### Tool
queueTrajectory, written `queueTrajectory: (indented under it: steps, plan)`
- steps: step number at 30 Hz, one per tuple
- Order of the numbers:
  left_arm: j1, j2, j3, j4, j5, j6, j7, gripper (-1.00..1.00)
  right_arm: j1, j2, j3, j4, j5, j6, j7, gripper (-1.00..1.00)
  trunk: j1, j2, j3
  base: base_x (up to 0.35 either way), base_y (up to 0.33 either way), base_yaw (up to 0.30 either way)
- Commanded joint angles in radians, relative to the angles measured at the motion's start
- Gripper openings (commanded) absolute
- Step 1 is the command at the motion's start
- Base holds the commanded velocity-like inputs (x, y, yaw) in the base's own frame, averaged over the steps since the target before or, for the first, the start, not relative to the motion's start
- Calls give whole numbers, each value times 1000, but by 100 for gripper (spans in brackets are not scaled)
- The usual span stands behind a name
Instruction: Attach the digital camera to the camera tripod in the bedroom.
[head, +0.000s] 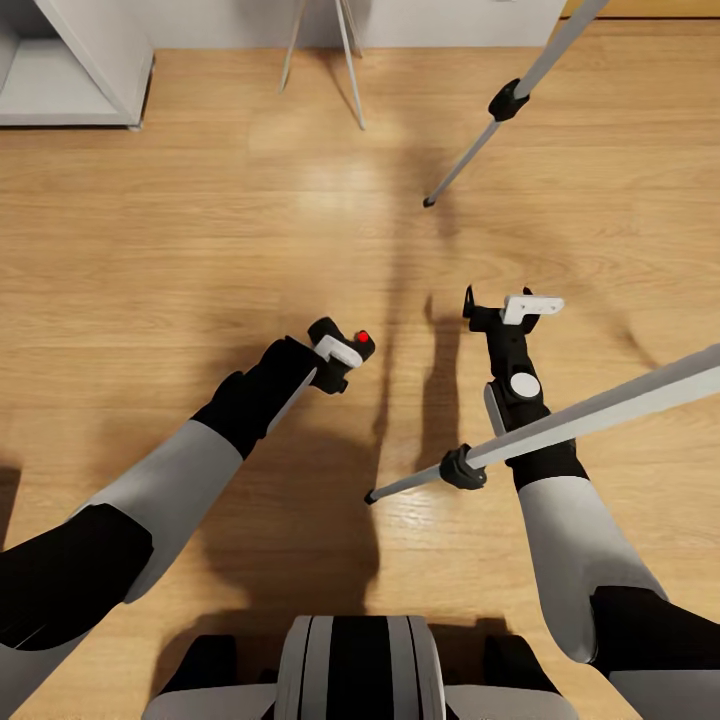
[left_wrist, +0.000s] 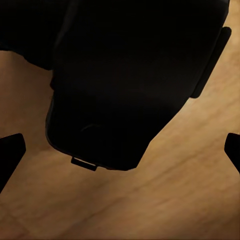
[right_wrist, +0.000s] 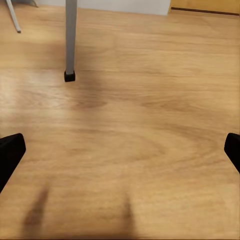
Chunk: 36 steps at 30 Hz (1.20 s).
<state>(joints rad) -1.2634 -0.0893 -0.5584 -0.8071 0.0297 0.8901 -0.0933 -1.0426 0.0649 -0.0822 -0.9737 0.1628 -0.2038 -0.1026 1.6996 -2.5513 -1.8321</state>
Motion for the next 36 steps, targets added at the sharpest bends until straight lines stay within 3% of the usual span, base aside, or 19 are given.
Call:
queueTrajectory:
  steps: [1,36]
  plan:
    - [-1,0,-1,-1,2,4,0,100,0,1,-2,0,11,-2,-3,100,0,0,0,0,0,0]
    - [-1,0,0,-6,2,6,1,100,0,10,-2,1,11,-2,-3,100,3,-2,0,8,5,0]
